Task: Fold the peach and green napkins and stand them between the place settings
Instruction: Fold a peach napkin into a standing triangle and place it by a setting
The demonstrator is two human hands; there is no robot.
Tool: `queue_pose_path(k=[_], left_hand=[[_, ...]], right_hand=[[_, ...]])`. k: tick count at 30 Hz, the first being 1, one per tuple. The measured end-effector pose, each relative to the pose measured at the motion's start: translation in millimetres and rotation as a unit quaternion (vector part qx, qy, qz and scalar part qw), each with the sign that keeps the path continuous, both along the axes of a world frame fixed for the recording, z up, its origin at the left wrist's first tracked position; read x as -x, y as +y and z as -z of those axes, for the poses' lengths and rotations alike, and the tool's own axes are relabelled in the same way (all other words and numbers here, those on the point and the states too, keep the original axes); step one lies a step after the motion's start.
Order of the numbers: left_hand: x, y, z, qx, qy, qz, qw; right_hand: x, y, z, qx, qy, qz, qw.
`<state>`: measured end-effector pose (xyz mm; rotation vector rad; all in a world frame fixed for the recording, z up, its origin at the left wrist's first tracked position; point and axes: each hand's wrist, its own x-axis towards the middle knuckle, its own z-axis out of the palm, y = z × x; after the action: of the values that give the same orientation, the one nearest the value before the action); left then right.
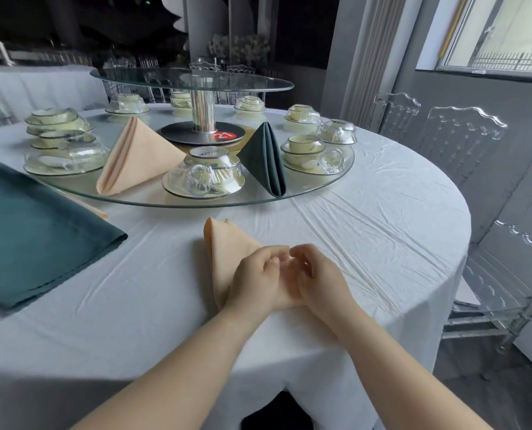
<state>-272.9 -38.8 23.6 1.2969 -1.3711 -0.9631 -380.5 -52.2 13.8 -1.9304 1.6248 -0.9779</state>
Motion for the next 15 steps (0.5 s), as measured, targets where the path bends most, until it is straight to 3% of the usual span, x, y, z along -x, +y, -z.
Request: queue_pose_path(k=[1,3,6,10,15], left_hand=[[-1.7,0.7,-2.0,0.016,-0.016,-0.009,1.000],[-6.5,-1.9,-2.1,0.090,-0.189,0.035,0.977],[-15.4,-12.1,0.8,0.045,-0.464,0.156,0.871],[-27.3,-19.0,2.1,-0.016,-0.552,0.187,0.812],[-50.3,-38.6,2.5,-0.044,-0.585,0.144,0.797]], right_hand=[[0.3,0.3,4.7,-0.006,0.063,-0.013,0.998],[-1.5,-0.4,12.0,0.018,0.196,-0.044,0.979],[-1.4,-3.2,11.7,0.005,0.282,-0.059,0.958],[2.1,-2.9,8.9,-0.005,0.316,-0.062,0.947],[2.3,-6.1,15.7,0.015,0.323,-0.042,0.945]])
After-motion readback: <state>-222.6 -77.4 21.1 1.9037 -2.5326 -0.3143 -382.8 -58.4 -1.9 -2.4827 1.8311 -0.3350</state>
